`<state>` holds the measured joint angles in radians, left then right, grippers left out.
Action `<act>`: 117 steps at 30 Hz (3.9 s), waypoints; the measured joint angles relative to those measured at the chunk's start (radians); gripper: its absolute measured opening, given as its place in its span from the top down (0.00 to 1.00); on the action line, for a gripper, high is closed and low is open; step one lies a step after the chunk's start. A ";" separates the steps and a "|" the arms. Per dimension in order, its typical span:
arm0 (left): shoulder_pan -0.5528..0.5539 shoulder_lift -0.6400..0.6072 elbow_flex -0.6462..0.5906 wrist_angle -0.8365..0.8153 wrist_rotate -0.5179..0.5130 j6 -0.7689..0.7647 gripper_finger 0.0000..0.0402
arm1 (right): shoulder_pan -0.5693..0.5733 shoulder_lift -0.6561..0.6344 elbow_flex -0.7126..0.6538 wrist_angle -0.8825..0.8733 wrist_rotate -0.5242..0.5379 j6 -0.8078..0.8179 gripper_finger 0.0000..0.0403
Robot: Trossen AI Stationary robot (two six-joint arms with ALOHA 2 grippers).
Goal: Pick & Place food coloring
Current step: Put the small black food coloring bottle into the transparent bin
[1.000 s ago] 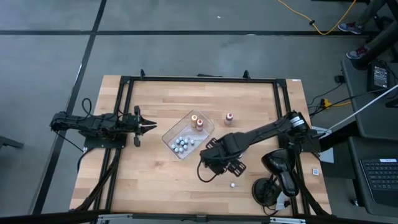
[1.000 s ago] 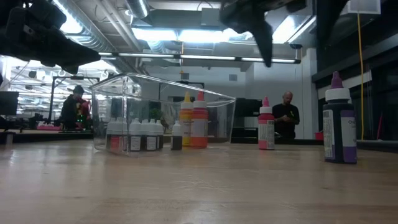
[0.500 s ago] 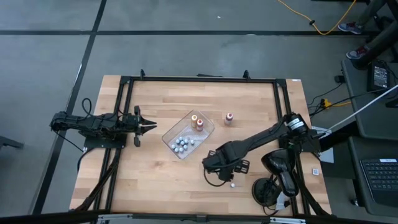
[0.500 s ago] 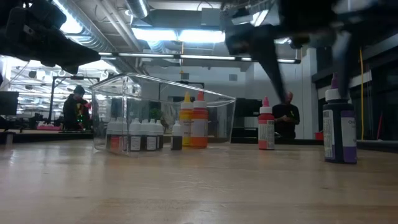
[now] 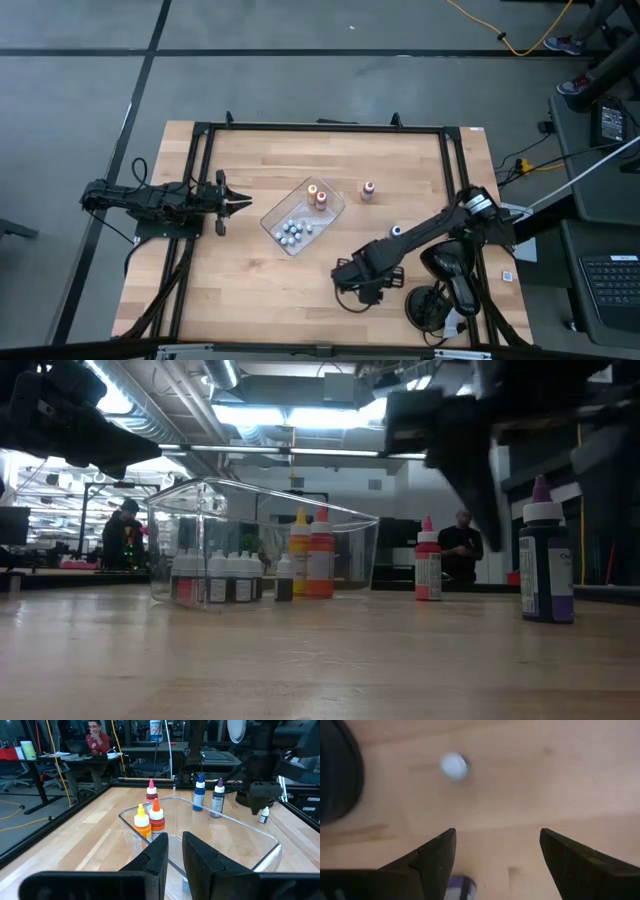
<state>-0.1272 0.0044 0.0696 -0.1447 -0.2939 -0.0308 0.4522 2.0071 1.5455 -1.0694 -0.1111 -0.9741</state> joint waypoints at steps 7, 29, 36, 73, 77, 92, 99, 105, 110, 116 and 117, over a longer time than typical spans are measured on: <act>0.000 0.000 0.000 0.000 0.000 0.000 0.86 | 0.030 0.000 0.000 0.036 -0.035 -0.008 0.29; 0.000 0.000 0.000 0.000 0.000 0.000 0.86 | 0.076 0.000 -0.048 0.111 -0.118 -0.003 0.29; 0.000 0.000 0.000 0.000 0.000 0.000 0.87 | 0.075 -0.001 -0.064 0.161 -0.121 -0.003 0.29; 0.000 0.000 0.000 0.000 0.000 0.000 0.86 | 0.084 -0.006 -0.114 0.159 -0.101 0.005 0.66; 0.000 0.000 0.000 0.000 0.000 0.000 0.87 | 0.084 -0.006 -0.114 0.159 -0.101 0.005 0.72; 0.000 0.000 0.000 0.000 0.000 0.000 0.87 | 0.077 -0.008 -0.106 0.150 -0.085 0.120 0.86; 0.000 0.000 0.000 0.000 0.000 0.000 0.86 | 0.047 -0.008 0.001 0.082 -0.065 0.220 0.86; 0.000 0.000 0.000 0.000 0.000 0.000 0.85 | 0.008 -0.008 0.125 0.017 -0.064 0.290 0.86; 0.000 0.000 0.000 0.000 0.000 0.000 0.86 | -0.024 -0.008 0.230 -0.064 -0.063 0.299 0.86; 0.000 0.000 0.000 0.000 0.000 0.000 0.87 | -0.084 -0.008 0.353 -0.133 -0.011 0.355 0.86; 0.000 0.000 0.000 0.000 0.000 0.000 0.87 | -0.096 -0.008 0.370 -0.136 0.001 0.366 0.86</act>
<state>-0.1272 0.0041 0.0697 -0.1448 -0.2939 -0.0307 0.3562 1.9991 1.9158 -1.2052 -0.1104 -0.6079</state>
